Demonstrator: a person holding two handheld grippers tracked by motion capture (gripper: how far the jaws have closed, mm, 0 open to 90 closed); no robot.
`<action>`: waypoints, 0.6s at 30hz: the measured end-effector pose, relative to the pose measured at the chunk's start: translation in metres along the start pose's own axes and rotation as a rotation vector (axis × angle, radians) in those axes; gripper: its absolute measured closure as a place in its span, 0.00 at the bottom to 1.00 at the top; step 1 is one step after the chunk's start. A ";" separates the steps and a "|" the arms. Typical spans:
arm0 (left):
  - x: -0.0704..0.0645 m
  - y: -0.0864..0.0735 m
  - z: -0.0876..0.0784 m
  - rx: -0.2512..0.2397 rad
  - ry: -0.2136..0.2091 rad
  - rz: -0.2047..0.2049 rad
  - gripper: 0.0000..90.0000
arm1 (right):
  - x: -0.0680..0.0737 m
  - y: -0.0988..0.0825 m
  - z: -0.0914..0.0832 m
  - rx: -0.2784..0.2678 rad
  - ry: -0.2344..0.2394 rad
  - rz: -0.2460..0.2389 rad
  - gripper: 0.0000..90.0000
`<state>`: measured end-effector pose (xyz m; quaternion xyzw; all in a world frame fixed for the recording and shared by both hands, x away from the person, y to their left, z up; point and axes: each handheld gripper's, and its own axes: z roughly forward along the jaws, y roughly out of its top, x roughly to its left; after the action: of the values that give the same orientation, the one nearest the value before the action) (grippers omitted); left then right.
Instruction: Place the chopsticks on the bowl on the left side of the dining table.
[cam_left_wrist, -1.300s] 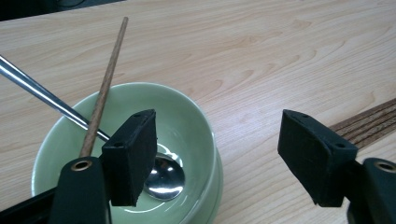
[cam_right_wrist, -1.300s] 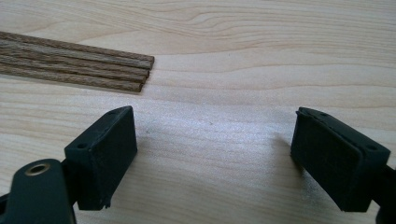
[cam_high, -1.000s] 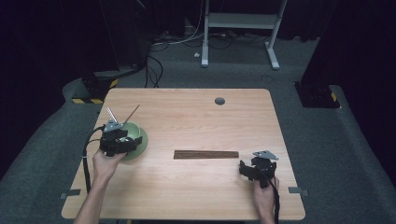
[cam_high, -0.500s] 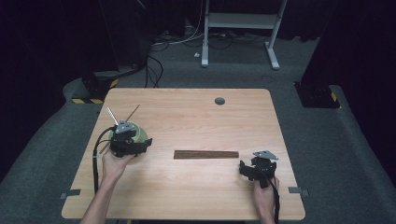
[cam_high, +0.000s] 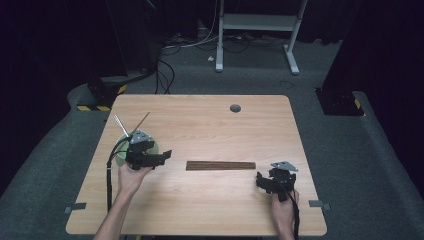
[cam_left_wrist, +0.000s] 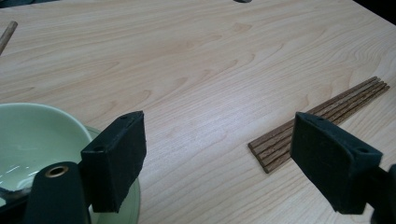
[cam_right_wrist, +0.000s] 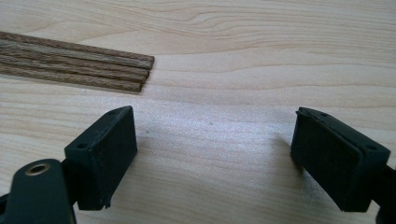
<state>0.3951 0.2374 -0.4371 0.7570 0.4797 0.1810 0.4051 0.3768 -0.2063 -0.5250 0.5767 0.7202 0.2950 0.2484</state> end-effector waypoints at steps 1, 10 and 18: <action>-0.001 0.000 0.001 0.004 -0.007 -0.002 0.21 | 0.000 0.000 0.000 0.000 0.000 0.000 0.15; -0.012 -0.002 0.008 0.003 -0.061 0.005 0.24 | 0.000 0.000 0.000 0.001 0.000 0.000 0.15; -0.026 -0.001 0.020 0.032 -0.074 0.059 0.22 | 0.000 0.000 0.000 0.000 0.000 -0.003 0.15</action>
<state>0.3960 0.2064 -0.4472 0.7834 0.4447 0.1571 0.4048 0.3767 -0.2064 -0.5250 0.5757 0.7210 0.2947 0.2486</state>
